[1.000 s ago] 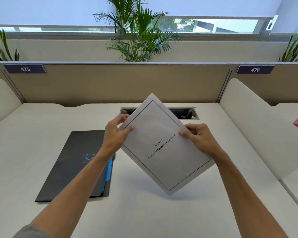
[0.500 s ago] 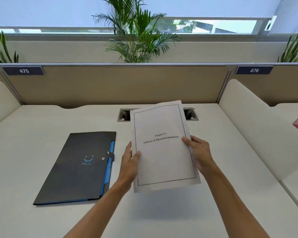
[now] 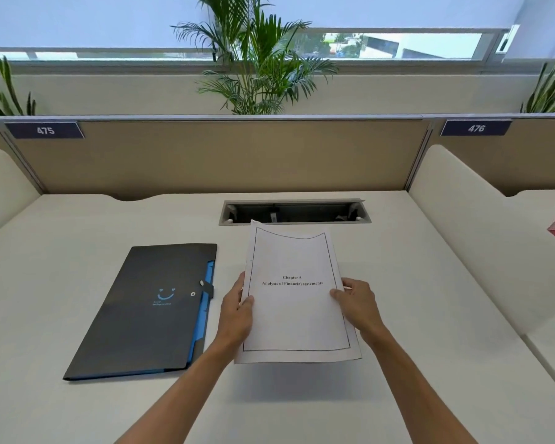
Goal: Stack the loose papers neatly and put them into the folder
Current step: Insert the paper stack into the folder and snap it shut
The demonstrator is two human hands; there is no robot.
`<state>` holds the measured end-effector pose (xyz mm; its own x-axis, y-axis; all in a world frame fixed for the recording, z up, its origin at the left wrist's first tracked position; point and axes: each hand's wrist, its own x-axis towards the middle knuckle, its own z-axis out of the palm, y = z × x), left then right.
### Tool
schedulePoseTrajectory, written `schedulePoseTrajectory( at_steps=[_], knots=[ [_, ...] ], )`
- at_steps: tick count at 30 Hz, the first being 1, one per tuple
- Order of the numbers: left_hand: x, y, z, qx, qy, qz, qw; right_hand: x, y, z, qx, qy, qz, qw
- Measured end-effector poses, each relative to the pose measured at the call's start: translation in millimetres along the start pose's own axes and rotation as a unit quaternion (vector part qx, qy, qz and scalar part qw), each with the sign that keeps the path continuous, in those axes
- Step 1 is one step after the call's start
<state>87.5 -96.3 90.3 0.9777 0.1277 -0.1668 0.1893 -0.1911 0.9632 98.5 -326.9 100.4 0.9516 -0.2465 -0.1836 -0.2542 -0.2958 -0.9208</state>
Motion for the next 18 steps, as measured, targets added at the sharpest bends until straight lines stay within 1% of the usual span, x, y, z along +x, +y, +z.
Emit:
schedulePoseTrajectory(
  at_steps=[3, 7, 9, 12, 13, 15, 16, 18],
  knots=[
    [1.9, -4.8, -5.6, 0.009, -0.013, -0.017, 1.0, 4.1, 4.1, -0.4, 0.021, -0.024, 0.012, 0.999],
    [3.1, -5.5, -12.0, 0.006, -0.03, -0.053, 0.998, 7.6, 6.4, -0.2, 0.1, -0.05, 0.038, 0.993],
    [3.1, -5.5, -17.6, 0.022, -0.008, -0.059, 0.998, 5.4, 6.2, -0.3, 0.129, -0.059, 0.045, 0.989],
    [8.3, -12.6, -31.7, 0.062, 0.071, -0.014, 0.995, 4.4, 9.3, -0.7, 0.15, -0.061, 0.058, 0.985],
    [10.1, -15.2, -37.8, 0.091, 0.104, 0.01, 0.99, 5.2, 11.3, -0.9, 0.15, -0.059, 0.062, 0.985],
    [11.7, -18.8, -52.6, 0.184, 0.161, 0.052, 0.968, 5.7, 12.9, -0.8, 0.157, -0.058, 0.066, 0.984],
    [12.7, -20.7, -60.0, 0.235, 0.178, 0.067, 0.953, 5.2, 12.7, -0.6, 0.161, -0.059, 0.065, 0.983],
    [15.6, -25.5, -73.0, 0.342, 0.173, 0.066, 0.921, 4.7, 13.1, 0.5, 0.163, -0.059, 0.065, 0.983]
  ],
)
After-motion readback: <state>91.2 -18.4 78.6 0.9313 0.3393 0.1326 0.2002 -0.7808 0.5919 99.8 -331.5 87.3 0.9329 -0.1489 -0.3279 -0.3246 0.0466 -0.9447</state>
